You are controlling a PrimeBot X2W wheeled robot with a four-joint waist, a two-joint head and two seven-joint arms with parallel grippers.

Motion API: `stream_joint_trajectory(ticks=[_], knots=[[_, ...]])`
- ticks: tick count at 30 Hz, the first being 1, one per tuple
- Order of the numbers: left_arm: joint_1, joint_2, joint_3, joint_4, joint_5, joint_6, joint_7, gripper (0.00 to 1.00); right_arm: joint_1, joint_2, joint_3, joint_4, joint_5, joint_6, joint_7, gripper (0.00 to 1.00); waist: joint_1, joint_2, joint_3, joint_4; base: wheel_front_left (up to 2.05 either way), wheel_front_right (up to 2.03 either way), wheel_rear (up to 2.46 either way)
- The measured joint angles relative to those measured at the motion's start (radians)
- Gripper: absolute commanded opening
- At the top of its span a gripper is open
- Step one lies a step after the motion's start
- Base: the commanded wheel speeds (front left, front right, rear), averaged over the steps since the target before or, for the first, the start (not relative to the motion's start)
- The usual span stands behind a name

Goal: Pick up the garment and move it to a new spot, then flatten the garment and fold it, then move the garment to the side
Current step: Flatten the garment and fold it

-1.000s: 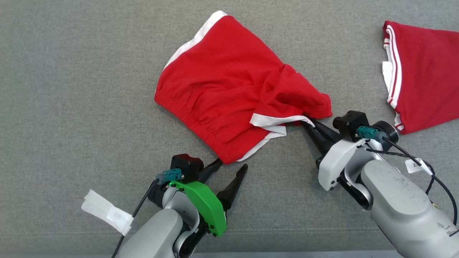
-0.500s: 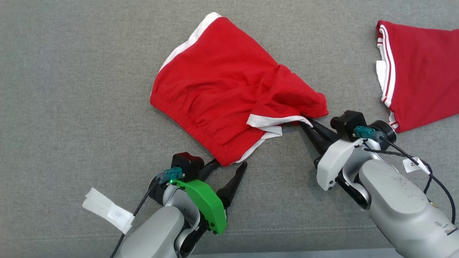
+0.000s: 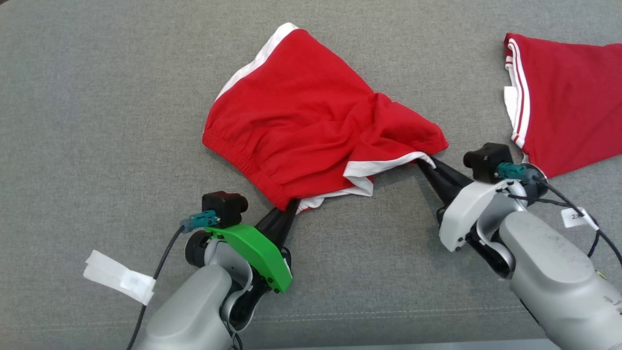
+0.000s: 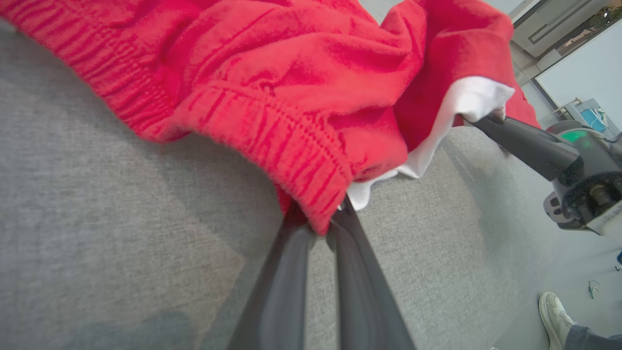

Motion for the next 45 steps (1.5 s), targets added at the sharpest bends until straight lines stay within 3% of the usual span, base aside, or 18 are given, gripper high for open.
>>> stream_joint_trajectory(ticks=[3, 9, 17, 22, 27, 28, 35, 41, 45], knots=[[0.000, 0.026, 0.034, -0.010, -0.035, -0.001, 0.025, 0.00, -0.002, -0.040, -0.022, -0.012, 0.049, 0.008, 0.026, 0.00, 0.0000, 0.0000, -0.013, -0.002, 0.00, 0.00, 0.00], [-0.002, 0.181, 0.079, -0.056, -0.059, -0.004, 0.089, 0.00, -0.011, -0.136, -0.049, -0.049, 0.118, 0.008, 0.102, 0.00, 0.0000, 0.0000, -0.044, -0.004, 0.00, 0.00, 0.00], [0.037, 0.204, 0.056, -0.190, -0.172, -0.019, 0.206, 0.00, 0.096, -0.144, 0.053, -0.185, 0.284, 0.008, 0.218, 0.00, 0.0000, 0.0000, -0.068, -0.009, 0.00, 0.00, 0.00], [0.152, 0.262, -0.014, -0.335, -0.251, -0.019, 0.313, 0.00, 0.215, -0.170, 0.070, -0.312, 0.455, 0.008, 0.291, 0.00, 0.0000, 0.0000, -0.090, -0.019, 0.00, 0.00, 0.00], [0.158, 0.390, -0.025, -0.557, -0.259, -0.019, 0.373, 0.00, 0.283, -0.262, -0.042, -0.499, 0.622, 0.008, 0.294, 0.00, 0.0000, 0.0000, -0.131, -0.025, 0.00, 0.00, 0.00], [0.155, 0.443, 0.004, -0.636, -0.281, -0.019, 0.384, 0.00, 0.305, -0.299, -0.093, -0.596, 0.671, 0.007, 0.274, 0.00, 0.0000, 0.0000, -0.151, -0.027, 0.00, 0.00, 0.00], [0.142, 0.620, 0.124, -0.899, -0.327, -0.017, 0.459, 0.00, 0.368, -0.422, -0.265, -0.921, 0.779, 0.008, 0.183, 0.00, 0.0000, 0.0000, -0.224, -0.045, 0.00, 0.00, 0.00], [0.119, 0.707, 0.210, -1.147, -0.455, 0.061, 0.557, 0.00, 0.421, -0.546, -0.434, -1.158, 0.840, 0.007, 0.154, 0.00, 0.0000, 0.0000, -0.263, -0.087, 0.00, 0.00, 0.00], [0.075, 0.749, 0.283, -1.214, -0.532, 0.142, 0.607, 0.00, 0.447, -0.615, -0.498, -1.190, 0.888, -0.043, 0.190, 0.00, -0.0001, 0.0000, -0.256, -0.113, 0.00, 0.00, 0.00]])
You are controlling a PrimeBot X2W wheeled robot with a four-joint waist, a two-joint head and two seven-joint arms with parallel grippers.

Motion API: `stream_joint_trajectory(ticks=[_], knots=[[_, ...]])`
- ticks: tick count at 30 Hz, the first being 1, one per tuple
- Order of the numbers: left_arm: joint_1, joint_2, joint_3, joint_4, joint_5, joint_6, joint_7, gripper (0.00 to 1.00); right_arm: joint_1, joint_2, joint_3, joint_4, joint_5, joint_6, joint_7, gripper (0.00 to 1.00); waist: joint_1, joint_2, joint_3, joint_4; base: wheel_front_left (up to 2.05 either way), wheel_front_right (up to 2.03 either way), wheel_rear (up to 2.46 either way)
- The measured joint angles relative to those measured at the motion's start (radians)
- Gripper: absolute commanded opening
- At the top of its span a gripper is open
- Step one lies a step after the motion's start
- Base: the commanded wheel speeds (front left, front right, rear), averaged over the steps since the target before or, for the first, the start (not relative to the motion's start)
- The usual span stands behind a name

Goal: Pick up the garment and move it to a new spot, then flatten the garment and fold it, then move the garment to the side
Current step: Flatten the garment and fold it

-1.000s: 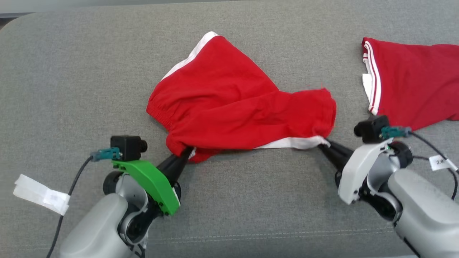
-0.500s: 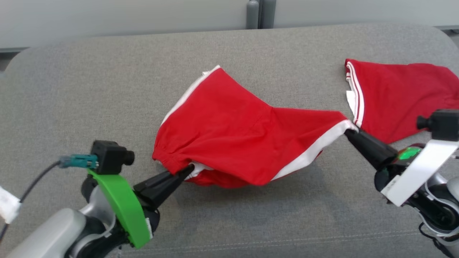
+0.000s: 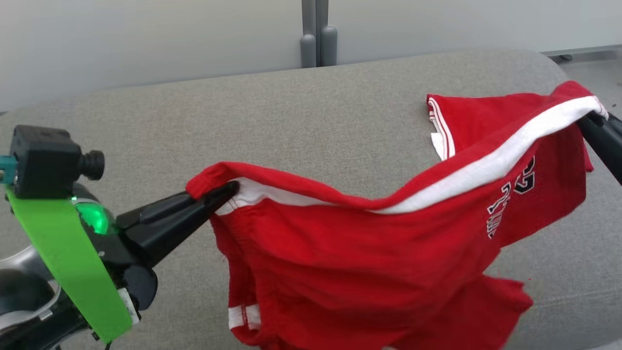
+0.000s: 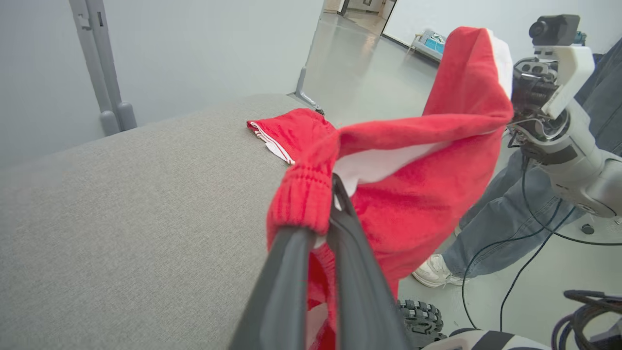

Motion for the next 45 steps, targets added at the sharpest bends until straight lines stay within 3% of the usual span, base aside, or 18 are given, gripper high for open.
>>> stream_joint_trajectory(ticks=[4, 7, 12, 15, 17, 23, 26, 29, 31, 35, 38, 42, 45], knots=[[0.000, 0.009, 0.013, 0.052, -0.072, 0.064, 0.040, 0.00, 0.012, -0.010, 0.011, 0.057, 0.072, -0.032, 0.060, 0.00, 0.0001, 0.0000, 0.035, -0.013, 0.00, 0.00, 0.00], [0.004, 0.009, -0.001, 0.139, -0.097, 0.071, 0.071, 0.00, 0.005, 0.001, 0.060, 0.126, 0.102, -0.048, 0.107, 0.00, 0.0001, 0.0000, 0.072, -0.016, 0.00, 0.00, 0.00], [-0.062, -0.022, -0.016, 0.329, -0.055, 0.072, 0.095, 0.00, -0.177, 0.133, 0.125, 0.229, 0.123, -0.103, 0.135, 0.00, 0.0001, 0.0000, 0.140, -0.012, 0.00, 0.00, 0.00], [-0.225, -0.092, -0.016, 0.440, 0.028, 0.078, 0.080, 0.00, -0.404, 0.263, 0.115, 0.312, 0.121, -0.183, 0.110, 0.00, 0.0001, 0.0000, 0.180, -0.003, 0.00, 0.00, 0.00], [-0.346, -0.154, -0.014, 0.510, 0.106, 0.078, 0.042, 0.00, -0.568, 0.334, 0.107, 0.384, 0.086, -0.219, 0.079, 0.00, 0.0001, 0.0000, 0.207, 0.007, 0.00, 0.00, 0.00], [-0.633, -0.334, -0.040, 0.589, 0.355, 0.078, -0.110, 0.00, -0.955, 0.447, 0.049, 0.577, -0.115, -0.214, -0.070, 0.00, 0.0001, 0.0000, 0.287, 0.044, 0.00, 0.00, 0.00], [-0.702, -0.389, -0.025, 0.609, 0.381, 0.077, -0.185, 0.00, -1.058, 0.467, 0.078, 0.614, -0.160, -0.210, -0.087, 0.00, 0.0001, 0.0000, 0.329, 0.064, 0.00, 0.00, 0.00], [-0.674, -0.379, -0.052, 0.636, 0.413, 0.056, -0.226, 0.00, -1.050, 0.465, 0.179, 0.605, -0.216, -0.206, -0.080, 0.00, 0.0002, 0.0000, 0.372, 0.079, 0.00, 0.00, 0.00], [-0.615, -0.342, -0.074, 0.633, 0.456, 0.018, -0.268, 0.00, -1.002, 0.478, 0.243, 0.583, -0.238, -0.205, -0.076, 0.00, 0.0002, 0.0000, 0.402, 0.085, 0.00, 0.00, 0.00], [-0.444, -0.338, -0.102, 0.646, 0.471, -0.012, -0.370, 0.00, -0.764, 0.478, 0.296, 0.552, -0.237, -0.205, -0.080, 0.00, 0.0002, 0.0000, 0.463, 0.090, 0.00, 0.00, 0.00], [-0.309, -0.366, -0.140, 0.678, 0.471, -0.043, -0.450, 0.00, -0.552, 0.458, 0.311, 0.573, -0.234, -0.204, -0.117, 0.00, 0.0002, -0.0001, 0.506, 0.091, 0.00, 0.00, 0.00], [-0.149, -0.375, -0.173, 0.747, 0.471, -0.078, -0.535, 0.00, -0.342, 0.468, 0.344, 0.615, -0.224, -0.169, -0.179, 0.00, 0.0002, 0.0000, 0.545, 0.089, 0.00, 0.00, 0.00], [-0.093, -0.375, -0.159, 0.774, 0.446, -0.105, -0.589, 0.00, -0.301, 0.463, 0.343, 0.614, -0.221, -0.142, -0.219, 0.00, 0.0002, 0.0000, 0.542, 0.085, 0.00, 0.00, 0.00]])
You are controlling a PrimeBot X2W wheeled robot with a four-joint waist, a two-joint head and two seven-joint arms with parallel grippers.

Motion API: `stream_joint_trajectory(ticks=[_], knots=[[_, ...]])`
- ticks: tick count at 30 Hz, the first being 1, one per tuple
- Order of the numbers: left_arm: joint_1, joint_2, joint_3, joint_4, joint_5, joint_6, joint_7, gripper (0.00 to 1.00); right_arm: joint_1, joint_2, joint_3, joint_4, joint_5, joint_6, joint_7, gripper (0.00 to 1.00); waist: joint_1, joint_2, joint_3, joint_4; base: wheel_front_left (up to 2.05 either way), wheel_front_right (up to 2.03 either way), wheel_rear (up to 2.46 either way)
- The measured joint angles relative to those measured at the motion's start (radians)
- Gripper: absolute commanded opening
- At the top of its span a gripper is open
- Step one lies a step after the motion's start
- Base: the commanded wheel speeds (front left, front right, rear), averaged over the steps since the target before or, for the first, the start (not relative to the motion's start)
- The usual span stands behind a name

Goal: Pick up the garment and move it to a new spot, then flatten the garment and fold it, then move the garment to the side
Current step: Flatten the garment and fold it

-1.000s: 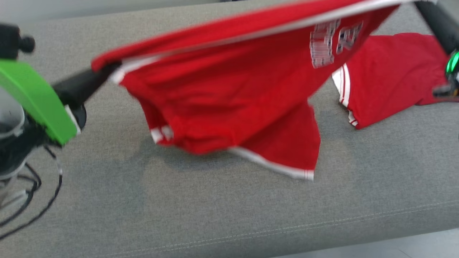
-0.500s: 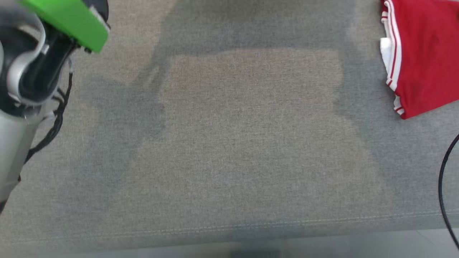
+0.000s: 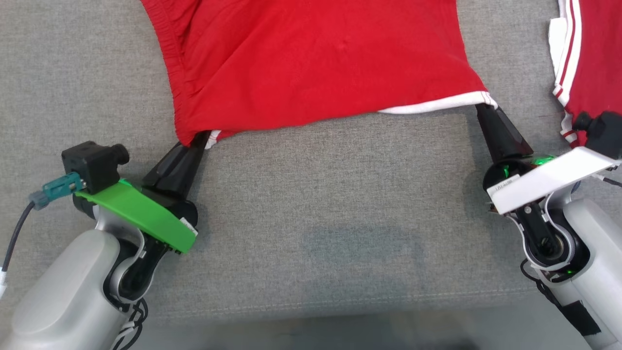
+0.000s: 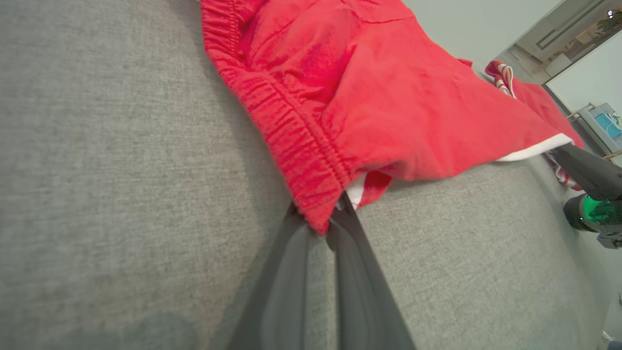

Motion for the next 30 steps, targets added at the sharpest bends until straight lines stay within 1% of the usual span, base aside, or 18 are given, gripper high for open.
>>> stream_joint_trajectory(ticks=[2, 5, 9, 13, 15, 18, 19, 25, 30], knots=[[0.014, 0.004, 0.009, 0.016, -0.017, -0.010, -0.025, 0.00, 0.022, -0.001, -0.001, 0.005, 0.002, 0.020, -0.017, 0.00, 0.0000, 0.0000, -0.012, -0.002, 0.00, 0.00, 0.00], [0.041, 0.012, 0.013, 0.045, -0.026, -0.020, -0.043, 0.00, 0.070, -0.016, 0.007, 0.026, -0.001, 0.035, -0.030, 0.00, 0.0000, 0.0000, -0.042, -0.005, 0.00, 0.00, 0.00], [0.090, 0.009, -0.012, 0.048, -0.067, -0.033, -0.036, 0.00, 0.129, -0.043, 0.001, 0.051, -0.003, 0.044, -0.030, 0.00, -0.0001, 0.0000, -0.091, -0.010, 0.00, 0.00, 0.00], [0.120, 0.007, -0.058, 0.030, -0.083, -0.047, -0.022, 0.00, 0.184, -0.091, -0.005, 0.049, 0.001, 0.053, -0.029, 0.00, -0.0002, 0.0000, -0.142, -0.007, 0.00, 0.00, 0.00], [0.139, 0.007, -0.071, 0.025, -0.095, -0.048, -0.014, 0.00, 0.206, -0.117, -0.003, 0.042, 0.003, 0.061, -0.026, 0.00, -0.0001, 0.0000, -0.167, -0.002, 0.00, 0.00, 0.00], [0.180, 0.012, -0.100, 0.024, -0.110, -0.051, 0.009, 0.00, 0.241, -0.146, 0.002, 0.032, 0.009, 0.061, -0.009, 0.00, -0.0001, 0.0000, -0.203, 0.006, 0.00, 0.00, 0.00], [0.180, 0.012, -0.100, 0.024, -0.110, -0.051, 0.009, 0.00, 0.241, -0.146, 0.002, 0.032, 0.009, 0.061, -0.009, 0.00, -0.0001, 0.0000, -0.203, 0.006, 0.00, 0.00, 0.00], [0.275, 0.018, -0.142, -0.002, -0.169, -0.055, 0.039, 0.00, 0.323, -0.190, 0.005, 0.020, 0.038, 0.060, 0.016, 0.00, -0.0002, 0.0000, -0.267, 0.021, 0.00, 0.00, 0.00], [0.325, 0.028, -0.142, -0.027, -0.189, -0.055, 0.034, 0.00, 0.401, -0.201, -0.002, -0.004, 0.085, 0.059, 0.030, 0.00, -0.0002, 0.0000, -0.310, 0.030, 0.00, 0.00, 0.00]])
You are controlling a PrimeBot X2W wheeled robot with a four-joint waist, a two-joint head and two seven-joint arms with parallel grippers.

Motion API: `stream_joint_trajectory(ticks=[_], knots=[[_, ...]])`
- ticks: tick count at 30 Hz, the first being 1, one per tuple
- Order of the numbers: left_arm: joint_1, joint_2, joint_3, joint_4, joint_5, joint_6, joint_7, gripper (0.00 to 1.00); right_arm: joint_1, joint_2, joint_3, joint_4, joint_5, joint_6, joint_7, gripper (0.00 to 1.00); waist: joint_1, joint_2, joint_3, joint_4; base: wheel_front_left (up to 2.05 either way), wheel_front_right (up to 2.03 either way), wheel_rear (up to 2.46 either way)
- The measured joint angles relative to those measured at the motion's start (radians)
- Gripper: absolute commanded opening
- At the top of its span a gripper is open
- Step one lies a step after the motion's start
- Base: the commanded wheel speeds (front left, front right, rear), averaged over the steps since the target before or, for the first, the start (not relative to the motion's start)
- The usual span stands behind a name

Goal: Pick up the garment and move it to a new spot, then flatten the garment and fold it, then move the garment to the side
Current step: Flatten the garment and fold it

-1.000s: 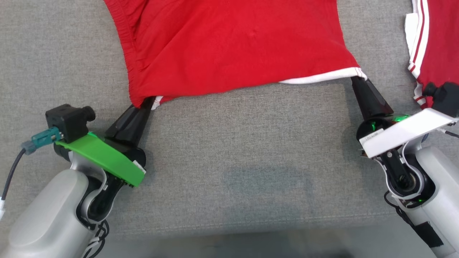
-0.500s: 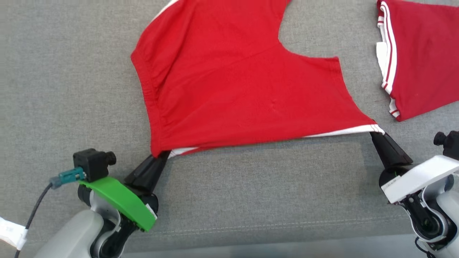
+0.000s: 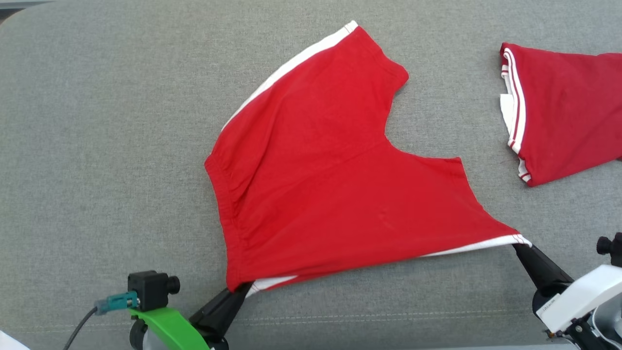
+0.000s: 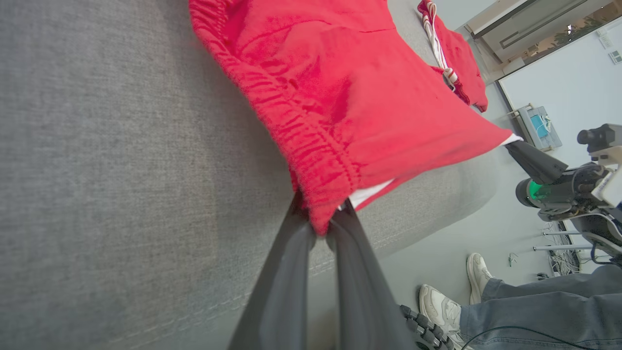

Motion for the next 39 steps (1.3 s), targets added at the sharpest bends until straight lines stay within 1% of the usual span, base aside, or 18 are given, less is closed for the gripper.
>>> stream_joint_trajectory(ticks=[2, 6, 10, 12, 18, 24, 25, 28, 29, 31, 33, 36, 37, 39], knots=[[0.030, 0.011, -0.015, -0.024, -0.017, 0.000, 0.006, 0.00, 0.045, -0.023, -0.010, -0.023, 0.028, -0.009, 0.006, 0.00, 0.0000, 0.0000, -0.015, 0.001, 0.00, 0.00, 0.00], [0.077, 0.013, -0.031, -0.069, -0.046, -0.001, 0.023, 0.00, 0.100, -0.062, -0.026, -0.061, 0.054, -0.017, 0.020, 0.00, 0.0000, 0.0000, -0.016, -0.007, 0.00, 0.00, 0.00], [0.103, 0.022, -0.032, -0.097, -0.075, -0.001, 0.023, 0.00, 0.123, -0.093, -0.046, -0.100, 0.072, -0.020, 0.027, 0.00, 0.0000, 0.0000, -0.003, -0.019, 0.00, 0.00, 0.00], [0.102, 0.029, -0.032, -0.092, -0.061, -0.001, 0.022, 0.00, 0.124, -0.106, -0.051, -0.105, 0.072, -0.026, 0.029, 0.00, 0.0000, 0.0000, 0.003, -0.026, 0.00, 0.00, 0.00], [0.098, 0.042, -0.031, -0.082, -0.039, -0.004, 0.022, 0.00, 0.137, -0.120, -0.034, -0.117, 0.076, -0.026, 0.056, 0.00, 0.0000, 0.0000, 0.012, -0.028, 0.00, 0.00, 0.00], [0.097, 0.030, -0.035, -0.078, -0.043, -0.004, 0.024, 0.01, 0.145, -0.142, -0.027, -0.119, 0.071, -0.036, 0.074, 0.00, 0.0000, 0.0000, 0.016, -0.021, 0.00, 0.00, 0.00], [0.097, 0.026, -0.035, -0.075, -0.043, -0.004, 0.024, 0.05, 0.148, -0.146, -0.027, -0.119, 0.068, -0.037, 0.074, 0.00, 0.0000, 0.0000, 0.017, -0.020, 0.00, 0.00, 0.00], [0.093, 0.014, -0.038, -0.060, -0.043, -0.004, 0.023, 0.33, 0.149, -0.157, -0.021, -0.123, 0.057, -0.044, 0.086, 0.00, 0.0000, 0.0000, 0.018, -0.019, 0.00, 0.00, 0.00], [0.090, 0.009, -0.038, -0.056, -0.043, -0.004, 0.022, 0.40, 0.149, -0.161, -0.017, -0.123, 0.047, -0.045, 0.092, 0.00, 0.0000, 0.0000, 0.018, -0.019, 0.00, 0.00, 0.00], [0.081, -0.002, -0.039, -0.041, -0.043, -0.004, 0.021, 0.44, 0.146, -0.171, -0.005, -0.123, 0.028, -0.051, 0.106, 0.00, 0.0000, 0.0000, 0.016, -0.018, 0.00, 0.00, 0.00], [0.076, -0.012, -0.043, -0.028, -0.043, -0.004, 0.021, 0.45, 0.145, -0.177, 0.006, -0.123, 0.018, -0.051, 0.118, 0.00, 0.0000, 0.0000, 0.012, -0.017, 0.00, 0.00, 0.00], [0.075, -0.023, -0.065, -0.001, -0.041, -0.004, 0.022, 0.49, 0.143, -0.184, 0.020, -0.122, 0.004, -0.051, 0.132, 0.00, 0.0000, 0.0000, 0.002, -0.017, 0.00, 0.00, 0.00], [0.075, -0.025, -0.069, 0.005, -0.041, -0.004, 0.022, 0.53, 0.141, -0.185, 0.024, -0.122, 0.003, -0.052, 0.138, 0.00, 0.0000, 0.0000, -0.002, -0.017, 0.00, 0.00, 0.00], [0.075, -0.028, -0.079, 0.017, -0.041, -0.004, 0.023, 0.81, 0.137, -0.191, 0.033, -0.120, -0.014, -0.053, 0.149, 0.00, 0.0000, 0.0000, -0.010, -0.017, 0.00, 0.00, 0.00]])
